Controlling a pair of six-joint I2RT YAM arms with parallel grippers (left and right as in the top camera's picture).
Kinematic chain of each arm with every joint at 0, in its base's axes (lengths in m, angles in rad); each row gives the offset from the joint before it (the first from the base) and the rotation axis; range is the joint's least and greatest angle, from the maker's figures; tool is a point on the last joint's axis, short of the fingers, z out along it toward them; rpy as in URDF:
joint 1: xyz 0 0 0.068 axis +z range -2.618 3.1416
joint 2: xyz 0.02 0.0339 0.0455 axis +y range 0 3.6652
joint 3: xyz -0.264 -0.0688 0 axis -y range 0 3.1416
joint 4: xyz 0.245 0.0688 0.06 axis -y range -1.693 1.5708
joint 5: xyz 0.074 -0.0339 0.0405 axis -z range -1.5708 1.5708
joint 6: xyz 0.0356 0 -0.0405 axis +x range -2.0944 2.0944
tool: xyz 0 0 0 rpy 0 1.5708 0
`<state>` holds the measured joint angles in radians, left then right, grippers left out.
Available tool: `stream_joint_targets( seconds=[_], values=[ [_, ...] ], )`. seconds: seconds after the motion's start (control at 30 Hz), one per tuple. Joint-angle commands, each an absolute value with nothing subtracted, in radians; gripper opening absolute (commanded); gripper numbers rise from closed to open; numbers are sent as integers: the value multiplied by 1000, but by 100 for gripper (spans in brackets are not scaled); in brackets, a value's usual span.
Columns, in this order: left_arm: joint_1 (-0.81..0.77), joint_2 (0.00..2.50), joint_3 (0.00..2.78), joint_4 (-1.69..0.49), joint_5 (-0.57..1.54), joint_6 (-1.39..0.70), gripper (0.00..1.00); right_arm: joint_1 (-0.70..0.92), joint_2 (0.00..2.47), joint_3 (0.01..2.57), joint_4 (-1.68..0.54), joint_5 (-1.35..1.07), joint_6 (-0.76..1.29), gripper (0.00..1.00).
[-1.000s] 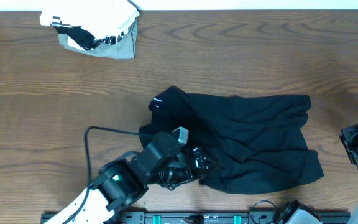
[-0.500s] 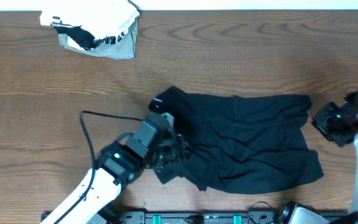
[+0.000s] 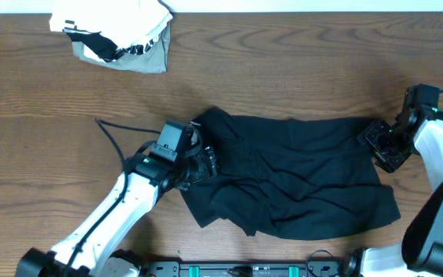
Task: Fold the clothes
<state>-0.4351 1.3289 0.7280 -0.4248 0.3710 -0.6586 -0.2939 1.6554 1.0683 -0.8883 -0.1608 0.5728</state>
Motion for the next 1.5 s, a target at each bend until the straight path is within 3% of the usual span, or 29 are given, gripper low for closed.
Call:
stream_joint_targets(
  seconds=[0.0,0.23,0.57,0.77,1.47],
  values=[
    [-430,1371,757,-375,384,-628,77,-289,1706,1085,-870,-147,610,66],
    [-415,1483,825,-309,381,-590,76,-289,1766,1085,-825,-147,609,62],
    [-402,1707,1026,-279,385,-605,74,-289,1772,1085,-821,-146,605,63],
    [-402,1779,1078,-307,411,-749,68,-289,1772,1085,-823,-146,600,64],
    [-402,1810,1078,-346,327,-993,68,-289,1772,1085,-829,-142,586,64]
  ],
)
